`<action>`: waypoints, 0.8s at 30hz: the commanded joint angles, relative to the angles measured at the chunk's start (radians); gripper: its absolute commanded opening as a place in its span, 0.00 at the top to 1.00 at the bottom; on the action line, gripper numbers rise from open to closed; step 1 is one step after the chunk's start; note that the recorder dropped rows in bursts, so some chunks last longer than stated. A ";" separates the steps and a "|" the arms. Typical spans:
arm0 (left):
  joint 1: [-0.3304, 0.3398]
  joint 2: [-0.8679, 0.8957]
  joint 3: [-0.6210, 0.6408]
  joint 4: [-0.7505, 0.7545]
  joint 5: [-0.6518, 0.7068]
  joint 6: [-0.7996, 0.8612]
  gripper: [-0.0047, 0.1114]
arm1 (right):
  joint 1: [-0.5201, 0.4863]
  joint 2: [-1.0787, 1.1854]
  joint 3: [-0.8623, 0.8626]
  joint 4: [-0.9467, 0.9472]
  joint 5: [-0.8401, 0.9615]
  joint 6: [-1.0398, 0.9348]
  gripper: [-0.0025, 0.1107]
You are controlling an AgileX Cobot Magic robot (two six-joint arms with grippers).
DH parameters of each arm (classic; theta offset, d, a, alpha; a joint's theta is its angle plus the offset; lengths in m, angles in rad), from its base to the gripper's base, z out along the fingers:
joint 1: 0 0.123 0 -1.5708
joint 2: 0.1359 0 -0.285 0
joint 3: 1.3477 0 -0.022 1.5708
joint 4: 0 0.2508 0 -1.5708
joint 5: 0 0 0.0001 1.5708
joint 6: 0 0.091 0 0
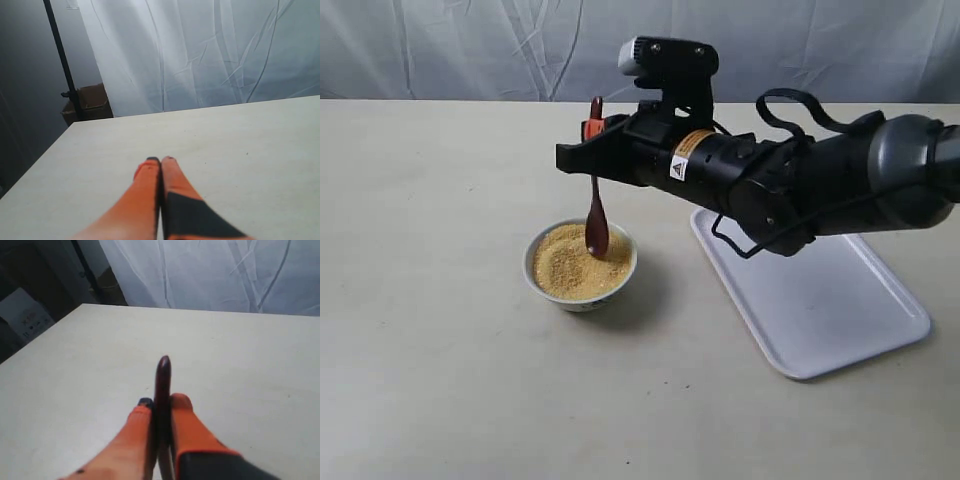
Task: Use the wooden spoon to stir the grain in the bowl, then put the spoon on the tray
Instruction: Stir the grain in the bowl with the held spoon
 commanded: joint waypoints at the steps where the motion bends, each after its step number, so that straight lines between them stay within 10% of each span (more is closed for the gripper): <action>1: -0.006 -0.004 0.003 -0.001 -0.005 -0.002 0.96 | -0.005 0.041 0.000 0.073 0.001 -0.097 0.98; 24: -0.006 -0.004 0.003 -0.001 -0.005 -0.002 0.96 | -0.003 0.103 0.000 0.008 0.000 0.172 0.98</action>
